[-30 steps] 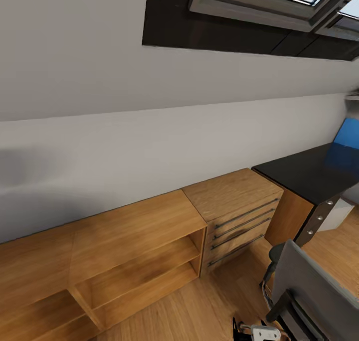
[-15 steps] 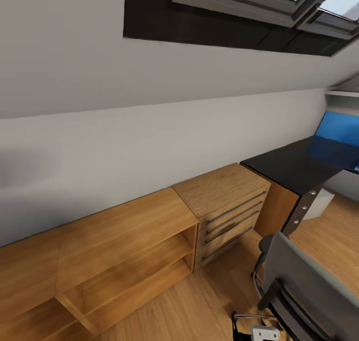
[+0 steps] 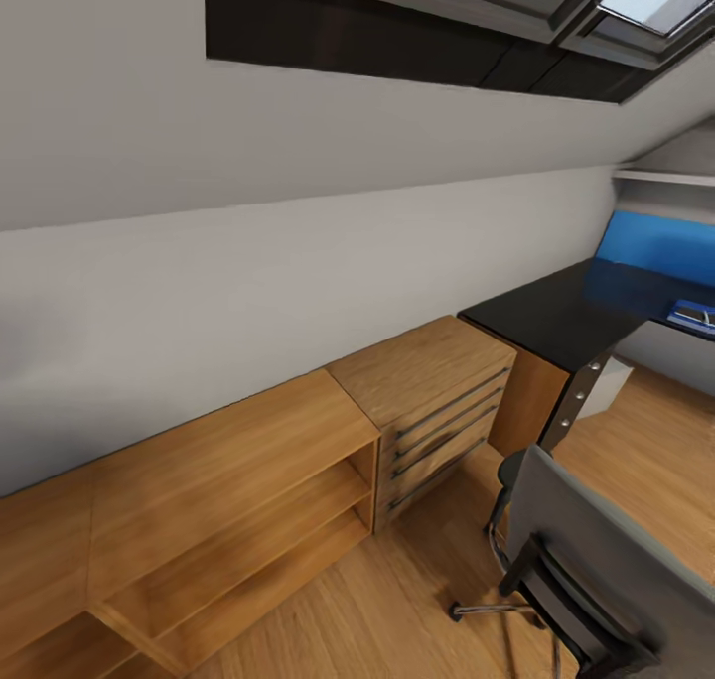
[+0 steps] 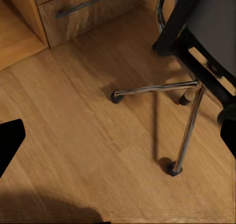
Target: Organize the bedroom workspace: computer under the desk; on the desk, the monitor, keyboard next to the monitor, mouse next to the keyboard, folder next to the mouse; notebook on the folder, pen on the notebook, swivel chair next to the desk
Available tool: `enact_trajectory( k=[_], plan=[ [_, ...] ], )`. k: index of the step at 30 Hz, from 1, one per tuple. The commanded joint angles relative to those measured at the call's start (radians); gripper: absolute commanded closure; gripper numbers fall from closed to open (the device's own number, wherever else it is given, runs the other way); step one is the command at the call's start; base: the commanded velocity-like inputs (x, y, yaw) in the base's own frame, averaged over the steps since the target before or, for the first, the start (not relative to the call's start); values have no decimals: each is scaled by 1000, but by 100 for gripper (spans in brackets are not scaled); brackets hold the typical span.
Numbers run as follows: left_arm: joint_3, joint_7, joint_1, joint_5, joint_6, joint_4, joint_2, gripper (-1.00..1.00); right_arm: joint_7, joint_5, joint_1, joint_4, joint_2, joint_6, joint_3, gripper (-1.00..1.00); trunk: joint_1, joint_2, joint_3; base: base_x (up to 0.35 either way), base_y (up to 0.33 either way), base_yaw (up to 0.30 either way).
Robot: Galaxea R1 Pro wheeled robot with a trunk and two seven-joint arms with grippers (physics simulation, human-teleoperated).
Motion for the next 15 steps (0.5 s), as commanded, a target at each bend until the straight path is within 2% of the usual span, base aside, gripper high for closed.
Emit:
enact_trajectory(
  k=[1,4,6,8,10,12,15],
  plan=[
    [-9,7,0,1,-2,7,0,-100,-9,1,11,0,-1,-1,9,-100,1,-2,-3,0,1,-135],
    [-9,3,6,1,-2,27,-1,-100,-7,0,65,1,-4,-4,8,-100,1,-2,-6,0,1,-115],
    [-9,-3,38,1,-6,32,-1,-100,-7,0,90,2,-6,-6,8,-100,1,-2,-8,0,0,-89],
    [-8,-36,112,1,-20,36,0,-100,-7,0,124,1,-6,-18,9,-100,1,-2,-10,0,0,-75],
    [-7,-65,150,1,-54,36,1,-100,-2,0,139,1,-4,-54,9,-100,1,-2,-11,0,0,-69],
    [-6,-86,200,1,-117,37,3,-100,12,0,160,1,-3,-109,9,-100,1,-2,-12,0,9,-75],
    [-6,-92,222,1,-170,37,3,-100,19,0,172,1,-3,-147,9,-100,1,-2,-14,0,86,-138]
  ],
)
